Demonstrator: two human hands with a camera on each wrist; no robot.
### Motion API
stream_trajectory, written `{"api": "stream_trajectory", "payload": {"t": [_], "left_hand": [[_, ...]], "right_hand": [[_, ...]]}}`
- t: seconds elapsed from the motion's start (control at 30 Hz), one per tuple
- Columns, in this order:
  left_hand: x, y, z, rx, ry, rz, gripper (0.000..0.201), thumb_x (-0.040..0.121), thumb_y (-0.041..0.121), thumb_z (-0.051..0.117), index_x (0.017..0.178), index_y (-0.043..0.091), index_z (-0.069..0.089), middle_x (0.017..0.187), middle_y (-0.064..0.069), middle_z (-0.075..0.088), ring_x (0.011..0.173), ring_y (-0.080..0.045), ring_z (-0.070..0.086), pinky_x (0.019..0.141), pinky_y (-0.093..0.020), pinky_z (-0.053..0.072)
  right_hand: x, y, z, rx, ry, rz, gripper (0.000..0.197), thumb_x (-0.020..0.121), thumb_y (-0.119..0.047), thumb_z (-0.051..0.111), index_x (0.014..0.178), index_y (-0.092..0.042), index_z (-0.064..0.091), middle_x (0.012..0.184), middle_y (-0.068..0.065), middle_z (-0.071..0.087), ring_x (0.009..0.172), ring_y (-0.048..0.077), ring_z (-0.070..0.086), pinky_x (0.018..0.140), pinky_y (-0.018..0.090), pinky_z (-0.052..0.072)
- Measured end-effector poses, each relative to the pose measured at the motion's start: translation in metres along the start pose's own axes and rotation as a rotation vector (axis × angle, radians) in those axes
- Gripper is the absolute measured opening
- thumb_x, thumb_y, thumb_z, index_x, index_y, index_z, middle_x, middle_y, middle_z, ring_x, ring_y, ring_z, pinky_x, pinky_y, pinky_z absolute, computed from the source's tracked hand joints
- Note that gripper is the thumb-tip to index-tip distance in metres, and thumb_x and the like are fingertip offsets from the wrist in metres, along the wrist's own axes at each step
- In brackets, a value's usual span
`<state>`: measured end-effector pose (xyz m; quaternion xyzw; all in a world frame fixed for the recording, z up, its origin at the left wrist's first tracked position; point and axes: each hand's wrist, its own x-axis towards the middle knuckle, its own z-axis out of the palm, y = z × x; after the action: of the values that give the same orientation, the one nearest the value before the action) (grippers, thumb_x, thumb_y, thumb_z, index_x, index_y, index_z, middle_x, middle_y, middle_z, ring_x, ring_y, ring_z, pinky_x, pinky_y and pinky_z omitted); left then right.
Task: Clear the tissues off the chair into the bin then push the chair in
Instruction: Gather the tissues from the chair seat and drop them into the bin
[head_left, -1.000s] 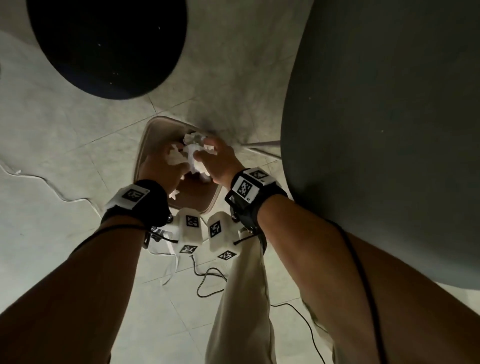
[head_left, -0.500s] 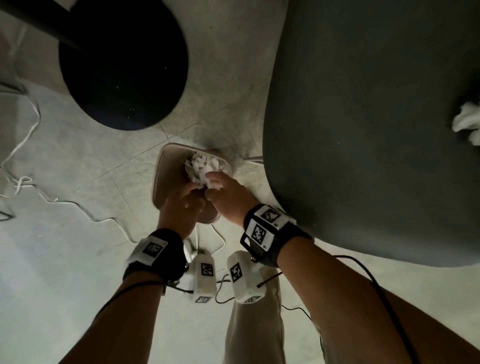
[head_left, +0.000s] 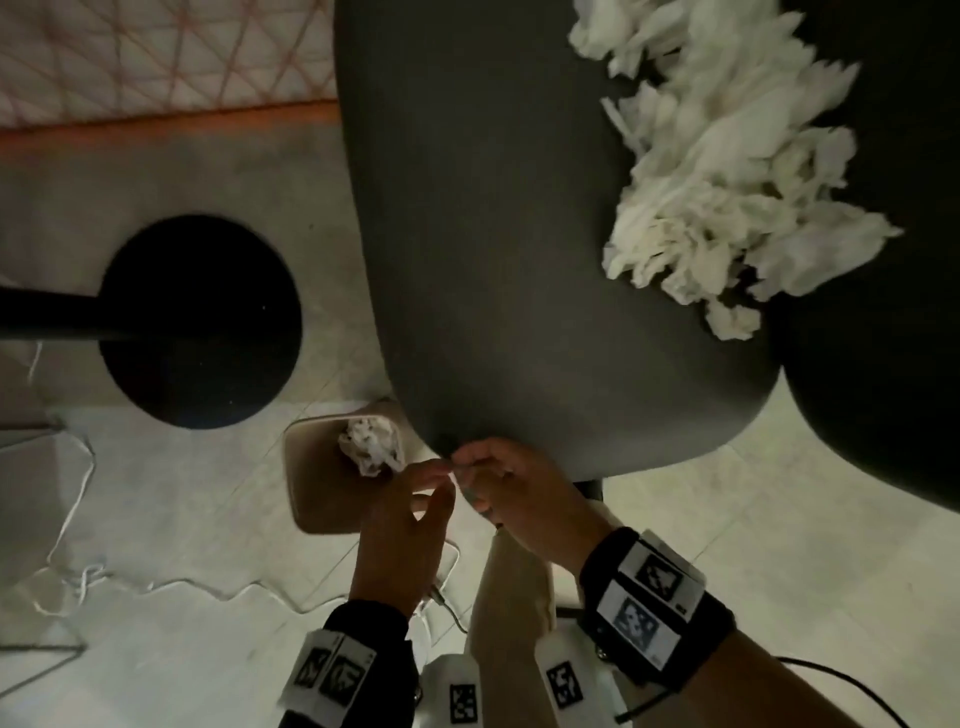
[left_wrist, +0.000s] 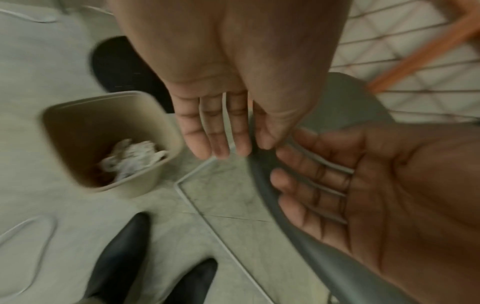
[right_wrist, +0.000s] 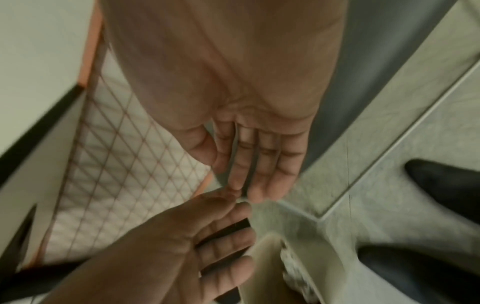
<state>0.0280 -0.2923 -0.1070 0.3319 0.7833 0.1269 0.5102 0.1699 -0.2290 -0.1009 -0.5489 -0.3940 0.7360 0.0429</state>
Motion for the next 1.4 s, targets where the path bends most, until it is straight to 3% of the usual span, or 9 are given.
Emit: {"api": "stream_trajectory", "payload": {"t": [0.2,0.4,0.5,0.57,0.67,0.77,0.93,1.2,1.4], "left_hand": [[0.024,0.081,0.019,0.085,-0.092,0.202,0.018,0.095,0.021,0.058,0.104,0.036,0.064,0.105,0.013,0.067,0.094,-0.001,0.063,0.079,-0.015,0.046],[0.065,0.172,0.047,0.188,-0.06,0.385,0.019,0.093,0.022,0.061,0.11,0.029,0.067,0.111,0.011,0.066,0.085,0.003,0.06,0.073,-0.002,0.042],[0.095,0.207,0.063,0.175,-0.015,0.381,0.021,0.085,0.039,0.059,0.106,0.039,0.063,0.108,0.009,0.068,0.09,-0.008,0.066,0.084,-0.028,0.055],[0.111,0.224,0.072,0.161,0.014,0.369,0.036,0.071,0.052,0.054,0.106,0.045,0.058,0.105,0.006,0.069,0.096,-0.021,0.068,0.085,-0.045,0.058],[0.128,0.242,0.085,0.195,0.035,0.393,0.052,0.067,0.058,0.055,0.116,0.045,0.046,0.114,0.006,0.066,0.095,-0.026,0.069,0.08,-0.048,0.058],[0.13,0.259,0.095,0.27,0.056,0.433,0.04,0.079,0.051,0.06,0.116,0.037,0.056,0.111,0.004,0.066,0.093,-0.022,0.068,0.079,-0.045,0.058],[0.116,0.271,0.095,0.23,0.148,0.43,0.037,0.086,0.056,0.05,0.074,0.023,0.059,0.074,-0.001,0.066,0.073,-0.024,0.069,0.07,-0.042,0.058],[0.04,0.252,0.067,-0.124,0.254,0.347,0.04,0.094,0.052,0.053,0.079,0.018,0.07,0.079,-0.007,0.071,0.071,-0.023,0.072,0.058,-0.039,0.061],[0.022,0.239,0.059,-0.002,0.387,0.329,0.017,0.088,0.025,0.065,0.083,0.009,0.068,0.075,-0.002,0.067,0.073,-0.025,0.069,0.056,-0.032,0.054]], "right_hand": [[-0.027,0.004,-0.077,0.115,0.429,-0.092,0.02,0.089,-0.024,0.051,0.092,-0.035,0.067,0.092,-0.008,0.067,0.085,0.015,0.063,0.082,0.034,0.052],[-0.032,0.007,-0.148,-0.066,0.767,-0.152,0.024,0.089,-0.011,0.058,0.109,-0.021,0.065,0.114,-0.004,0.052,0.101,0.02,0.061,0.097,0.043,0.048],[-0.02,0.009,-0.171,-0.108,0.824,-0.149,0.03,0.087,-0.008,0.058,0.114,-0.02,0.061,0.124,-0.002,0.046,0.11,0.022,0.058,0.103,0.041,0.044],[-0.013,0.009,-0.18,-0.085,0.843,-0.167,0.037,0.086,-0.003,0.058,0.118,-0.02,0.059,0.132,0.001,0.043,0.107,0.019,0.059,0.101,0.038,0.046],[0.0,0.012,-0.188,-0.115,0.82,-0.183,0.051,0.084,0.0,0.059,0.128,-0.024,0.052,0.14,0.002,0.037,0.107,0.025,0.06,0.096,0.043,0.05],[0.011,0.017,-0.193,-0.131,0.852,-0.203,0.057,0.082,0.004,0.059,0.131,-0.023,0.051,0.14,0.006,0.042,0.12,0.026,0.054,0.1,0.042,0.048],[0.016,0.018,-0.195,-0.127,0.901,-0.166,0.034,0.088,0.003,0.052,0.117,-0.011,0.063,0.123,0.011,0.059,0.113,0.027,0.057,0.098,0.037,0.047],[-0.011,-0.006,-0.196,-0.049,0.764,0.071,0.015,0.092,-0.016,0.049,0.092,-0.008,0.062,0.108,0.011,0.06,0.101,0.029,0.058,0.087,0.034,0.044],[-0.042,-0.021,-0.204,0.363,0.732,0.094,0.014,0.089,0.001,0.046,0.094,-0.01,0.053,0.083,0.0,0.054,0.082,0.018,0.052,0.068,0.026,0.042]]}}
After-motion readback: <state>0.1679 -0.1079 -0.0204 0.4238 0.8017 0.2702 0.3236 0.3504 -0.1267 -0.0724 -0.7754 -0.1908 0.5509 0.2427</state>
